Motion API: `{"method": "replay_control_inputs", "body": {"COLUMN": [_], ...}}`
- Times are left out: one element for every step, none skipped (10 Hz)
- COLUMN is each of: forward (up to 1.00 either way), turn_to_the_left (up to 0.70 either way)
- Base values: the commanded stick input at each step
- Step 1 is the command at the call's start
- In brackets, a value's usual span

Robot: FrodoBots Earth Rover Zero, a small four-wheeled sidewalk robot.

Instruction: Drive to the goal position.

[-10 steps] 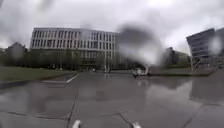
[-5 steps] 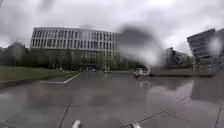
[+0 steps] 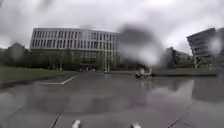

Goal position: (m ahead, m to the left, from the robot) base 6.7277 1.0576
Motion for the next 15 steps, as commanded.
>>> {"method": "replay_control_inputs", "body": {"forward": [0.7, 0.7, 0.7, 0.7, 0.7, 0.7, 0.7, 0.7, 0.7, 0.7, 0.7, 0.7, 0.7, 0.7, 0.7], "turn_to_the_left": [0.0, 0.0, 0.0, 0.0, 0.0, 0.0, 0.0, 0.0, 0.0, 0.0, 0.0, 0.0, 0.0, 0.0, 0.0]}}
